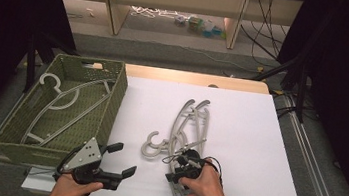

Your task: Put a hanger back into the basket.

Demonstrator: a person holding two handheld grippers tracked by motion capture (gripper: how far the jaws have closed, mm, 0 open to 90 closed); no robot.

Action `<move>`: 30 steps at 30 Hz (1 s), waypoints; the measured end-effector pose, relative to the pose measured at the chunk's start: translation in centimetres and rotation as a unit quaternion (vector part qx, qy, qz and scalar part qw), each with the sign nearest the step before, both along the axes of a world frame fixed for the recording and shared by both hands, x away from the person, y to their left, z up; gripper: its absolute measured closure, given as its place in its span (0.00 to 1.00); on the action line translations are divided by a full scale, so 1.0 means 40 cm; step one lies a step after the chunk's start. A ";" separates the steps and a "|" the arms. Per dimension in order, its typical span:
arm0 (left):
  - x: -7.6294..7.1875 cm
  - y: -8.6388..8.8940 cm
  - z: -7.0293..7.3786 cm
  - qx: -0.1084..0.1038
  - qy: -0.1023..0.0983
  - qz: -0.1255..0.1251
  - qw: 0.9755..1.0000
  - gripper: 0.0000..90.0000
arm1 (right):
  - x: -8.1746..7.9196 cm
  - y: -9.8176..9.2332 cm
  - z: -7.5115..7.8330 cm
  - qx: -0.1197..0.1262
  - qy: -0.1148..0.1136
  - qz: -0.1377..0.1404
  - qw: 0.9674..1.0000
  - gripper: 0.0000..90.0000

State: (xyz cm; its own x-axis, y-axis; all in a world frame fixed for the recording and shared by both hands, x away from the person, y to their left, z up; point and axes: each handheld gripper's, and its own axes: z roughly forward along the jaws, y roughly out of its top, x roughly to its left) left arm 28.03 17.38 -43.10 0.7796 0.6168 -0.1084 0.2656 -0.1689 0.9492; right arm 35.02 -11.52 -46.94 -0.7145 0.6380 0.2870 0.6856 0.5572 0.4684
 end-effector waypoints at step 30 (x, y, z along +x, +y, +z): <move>0.006 0.007 0.001 0.007 -0.002 0.016 1.000 0.20 | -0.006 -0.099 0.096 -0.010 -0.051 0.113 0.992 0.92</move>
